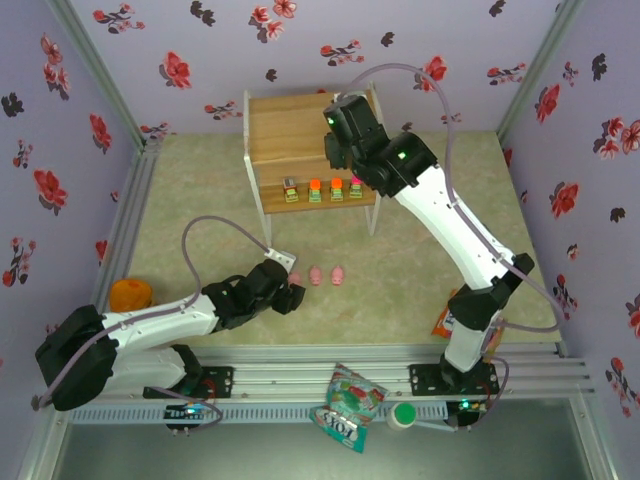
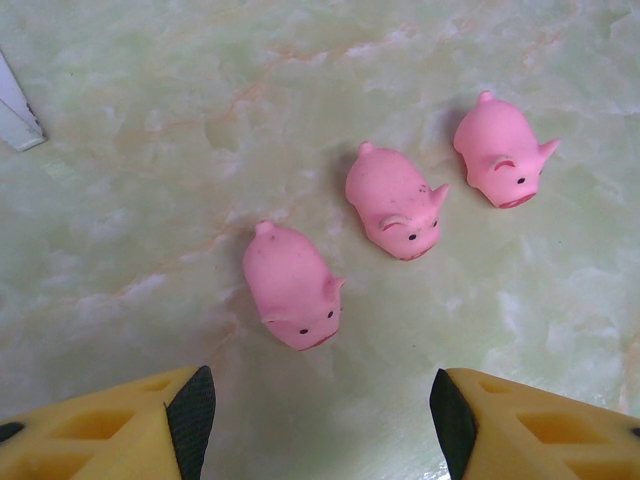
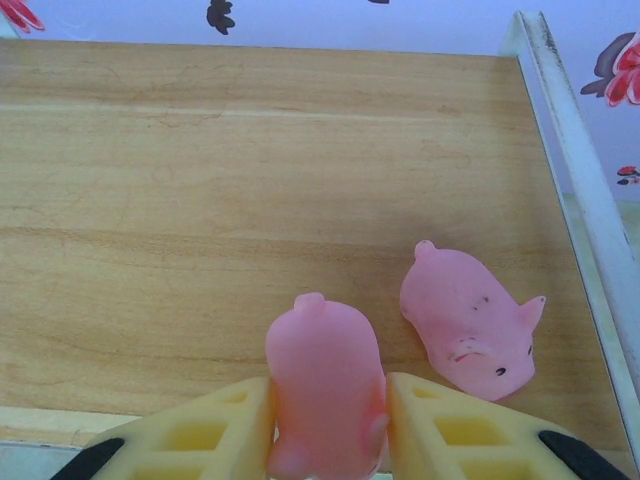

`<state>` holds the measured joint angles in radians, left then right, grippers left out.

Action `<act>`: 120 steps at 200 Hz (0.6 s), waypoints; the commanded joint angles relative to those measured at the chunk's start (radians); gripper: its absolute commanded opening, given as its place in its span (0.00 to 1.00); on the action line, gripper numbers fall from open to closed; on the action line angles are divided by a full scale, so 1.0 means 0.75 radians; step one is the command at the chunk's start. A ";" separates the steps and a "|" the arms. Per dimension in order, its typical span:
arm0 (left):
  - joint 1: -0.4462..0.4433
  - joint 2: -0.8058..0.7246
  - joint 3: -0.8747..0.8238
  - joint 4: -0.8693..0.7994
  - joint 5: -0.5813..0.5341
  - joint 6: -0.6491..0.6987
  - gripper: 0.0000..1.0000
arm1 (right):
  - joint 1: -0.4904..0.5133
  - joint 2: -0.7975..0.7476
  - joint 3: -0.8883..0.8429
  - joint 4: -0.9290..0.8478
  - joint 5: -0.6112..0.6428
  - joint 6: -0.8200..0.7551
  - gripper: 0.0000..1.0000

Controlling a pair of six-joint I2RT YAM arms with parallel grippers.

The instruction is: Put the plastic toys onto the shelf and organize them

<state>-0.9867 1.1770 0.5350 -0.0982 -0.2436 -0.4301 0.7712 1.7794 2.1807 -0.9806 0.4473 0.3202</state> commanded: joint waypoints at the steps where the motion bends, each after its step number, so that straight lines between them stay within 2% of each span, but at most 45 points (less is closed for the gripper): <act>1: -0.007 -0.017 0.029 -0.027 -0.033 0.029 0.64 | -0.013 0.017 0.045 -0.030 -0.018 -0.033 0.34; 120: -0.008 -0.011 0.031 -0.024 -0.032 0.028 0.64 | -0.042 0.067 0.063 -0.041 -0.042 -0.034 0.35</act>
<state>-0.9867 1.1770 0.5350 -0.0982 -0.2440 -0.4301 0.7540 1.8122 2.2021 -0.9939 0.4290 0.3134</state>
